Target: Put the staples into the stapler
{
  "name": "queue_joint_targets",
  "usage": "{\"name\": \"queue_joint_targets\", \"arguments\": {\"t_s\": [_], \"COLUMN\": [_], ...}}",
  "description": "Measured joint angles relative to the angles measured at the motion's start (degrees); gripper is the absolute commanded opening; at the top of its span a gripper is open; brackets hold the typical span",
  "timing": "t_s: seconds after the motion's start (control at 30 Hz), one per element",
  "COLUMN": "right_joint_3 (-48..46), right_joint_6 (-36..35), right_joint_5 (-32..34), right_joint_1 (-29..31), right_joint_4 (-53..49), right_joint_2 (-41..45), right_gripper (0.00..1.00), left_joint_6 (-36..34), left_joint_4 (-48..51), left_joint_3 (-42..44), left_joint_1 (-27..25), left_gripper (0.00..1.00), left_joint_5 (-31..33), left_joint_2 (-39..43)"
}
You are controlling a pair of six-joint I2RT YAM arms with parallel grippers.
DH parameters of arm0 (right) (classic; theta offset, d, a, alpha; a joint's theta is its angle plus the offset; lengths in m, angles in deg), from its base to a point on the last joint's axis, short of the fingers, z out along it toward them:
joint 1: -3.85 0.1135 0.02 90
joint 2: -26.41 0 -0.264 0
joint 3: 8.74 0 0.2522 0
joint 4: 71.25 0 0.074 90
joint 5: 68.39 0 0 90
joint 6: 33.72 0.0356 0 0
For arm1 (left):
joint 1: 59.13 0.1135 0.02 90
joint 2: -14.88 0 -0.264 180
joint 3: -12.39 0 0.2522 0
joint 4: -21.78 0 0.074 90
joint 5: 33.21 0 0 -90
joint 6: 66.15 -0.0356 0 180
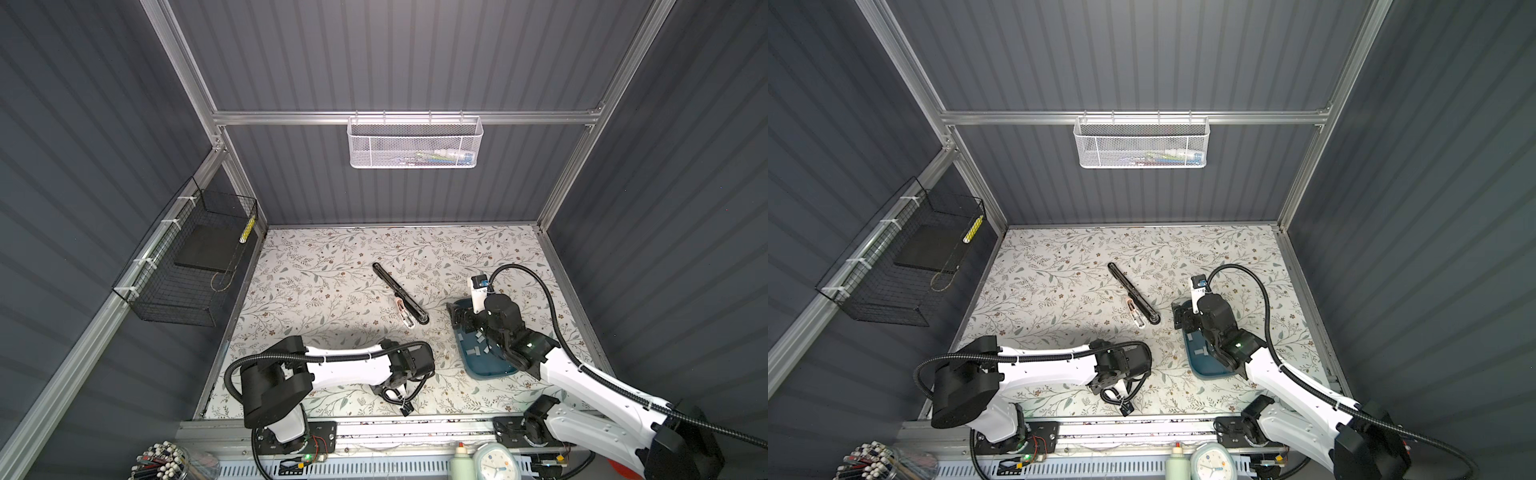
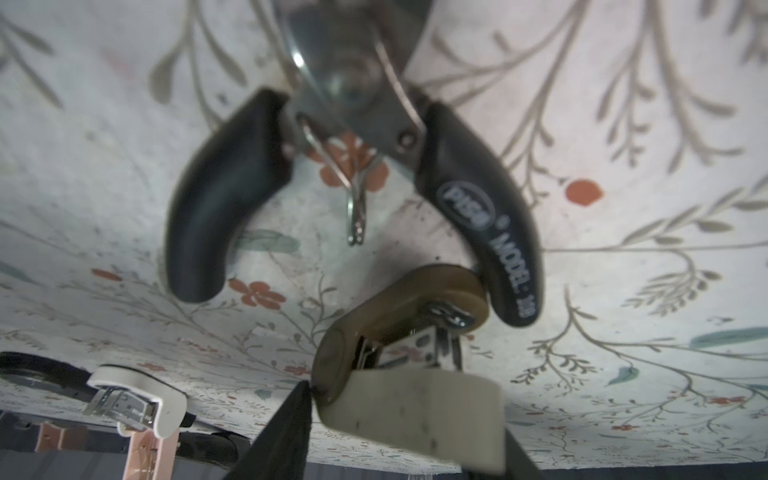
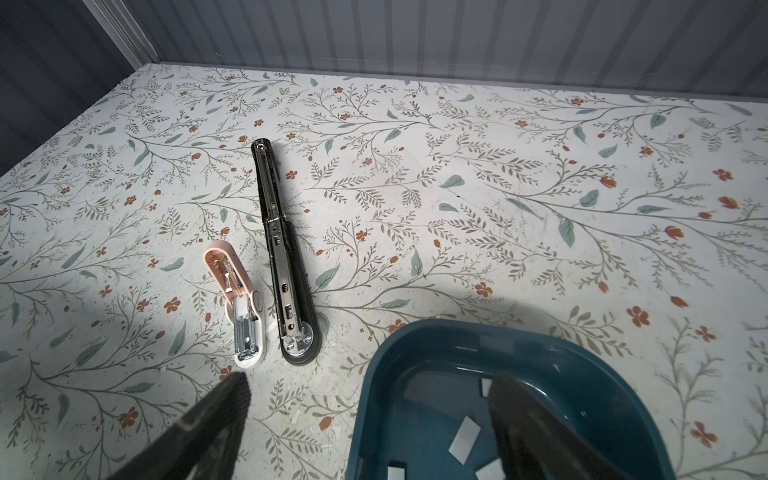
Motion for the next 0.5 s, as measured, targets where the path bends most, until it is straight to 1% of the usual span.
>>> {"name": "queue_joint_targets", "arguments": {"t_s": [0.13, 0.23, 0.33, 0.5], "right_joint_3": [-0.09, -0.11, -0.11, -0.11], "right_joint_6": [-0.04, -0.15, -0.20, -0.22], "right_joint_5": [-0.02, -0.15, -0.20, -0.22], "right_joint_1": [0.00, -0.09, -0.24, -0.26], "right_joint_4": [0.02, -0.02, -0.02, -0.02], "right_joint_2": [0.15, 0.17, 0.17, 0.17], "right_gripper": [0.92, 0.92, 0.92, 0.93], "left_joint_6": [0.20, 0.42, 0.59, 0.83], "left_joint_4": [0.85, 1.79, 2.58, 3.34], "left_joint_3": [-0.59, -1.42, -2.10, -2.32], "left_joint_1": [-0.37, -0.44, -0.42, -0.44], "left_gripper": [0.40, 0.33, 0.34, 0.48], "left_joint_5": [-0.22, -0.24, -0.26, -0.55], "left_joint_2": [0.00, -0.02, -0.44, -0.74]}}
